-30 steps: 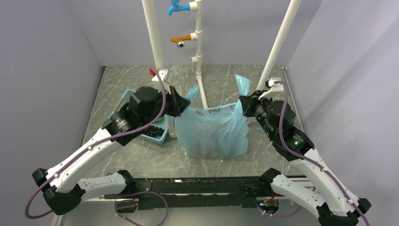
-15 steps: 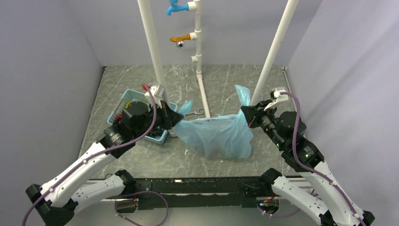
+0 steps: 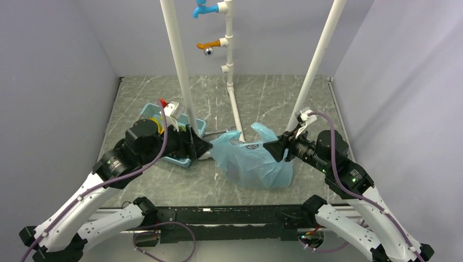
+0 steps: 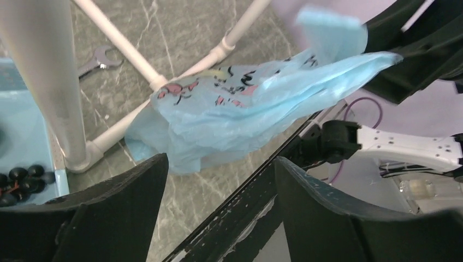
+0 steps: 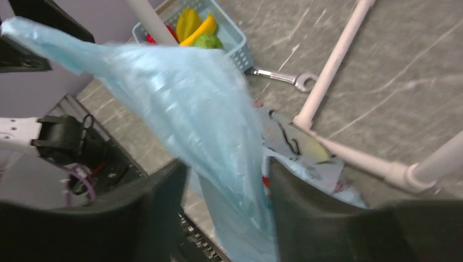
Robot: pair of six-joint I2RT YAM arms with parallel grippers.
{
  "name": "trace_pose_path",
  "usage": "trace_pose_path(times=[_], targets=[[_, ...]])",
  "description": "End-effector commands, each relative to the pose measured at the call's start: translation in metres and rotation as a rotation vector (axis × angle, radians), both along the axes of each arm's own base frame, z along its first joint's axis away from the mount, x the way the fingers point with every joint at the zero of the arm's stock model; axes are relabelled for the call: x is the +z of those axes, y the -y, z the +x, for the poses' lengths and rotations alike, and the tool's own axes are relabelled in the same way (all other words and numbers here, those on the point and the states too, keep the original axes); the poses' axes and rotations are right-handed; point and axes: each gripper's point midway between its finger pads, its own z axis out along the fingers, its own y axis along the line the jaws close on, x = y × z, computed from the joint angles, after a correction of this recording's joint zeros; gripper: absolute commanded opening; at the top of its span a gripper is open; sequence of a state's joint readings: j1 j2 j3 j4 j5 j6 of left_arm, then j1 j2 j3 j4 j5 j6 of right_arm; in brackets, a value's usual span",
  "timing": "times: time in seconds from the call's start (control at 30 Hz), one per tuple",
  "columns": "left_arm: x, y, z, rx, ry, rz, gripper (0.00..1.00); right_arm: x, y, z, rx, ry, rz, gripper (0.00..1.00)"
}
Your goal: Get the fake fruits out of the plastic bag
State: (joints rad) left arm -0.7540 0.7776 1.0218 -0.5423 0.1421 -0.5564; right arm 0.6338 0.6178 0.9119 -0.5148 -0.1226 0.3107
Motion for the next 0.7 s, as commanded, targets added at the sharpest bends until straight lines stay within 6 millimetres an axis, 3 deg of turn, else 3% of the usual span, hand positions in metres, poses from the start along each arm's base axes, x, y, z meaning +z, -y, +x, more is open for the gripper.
trace_pose_path(times=[0.0,0.03,0.1,0.23,0.33,0.43,0.67], targets=[[0.037,0.003,0.002,-0.050,0.067,0.038,0.82,0.011,0.002,-0.009,0.035,-0.042,-0.049,0.70],[0.046,0.008,0.003,-0.067,0.077,0.038,0.87,0.012,0.008,-0.003,-0.013,-0.057,-0.076,0.82],[0.056,0.016,0.008,-0.092,0.096,0.043,0.91,0.009,0.018,0.007,-0.081,-0.102,-0.154,0.94],[0.079,0.038,0.012,-0.149,0.170,0.095,0.97,0.020,0.019,0.014,-0.090,-0.095,-0.196,0.99],[0.091,0.061,0.011,-0.155,0.236,0.264,0.99,0.027,0.015,0.018,-0.078,-0.092,-0.213,0.99],[0.081,0.078,0.026,-0.070,0.247,0.469,0.99,0.030,0.013,0.025,-0.084,-0.094,-0.229,0.99],[0.059,0.089,0.046,0.061,0.247,0.634,0.99,0.050,0.029,0.043,-0.223,-0.065,-0.244,0.97]])
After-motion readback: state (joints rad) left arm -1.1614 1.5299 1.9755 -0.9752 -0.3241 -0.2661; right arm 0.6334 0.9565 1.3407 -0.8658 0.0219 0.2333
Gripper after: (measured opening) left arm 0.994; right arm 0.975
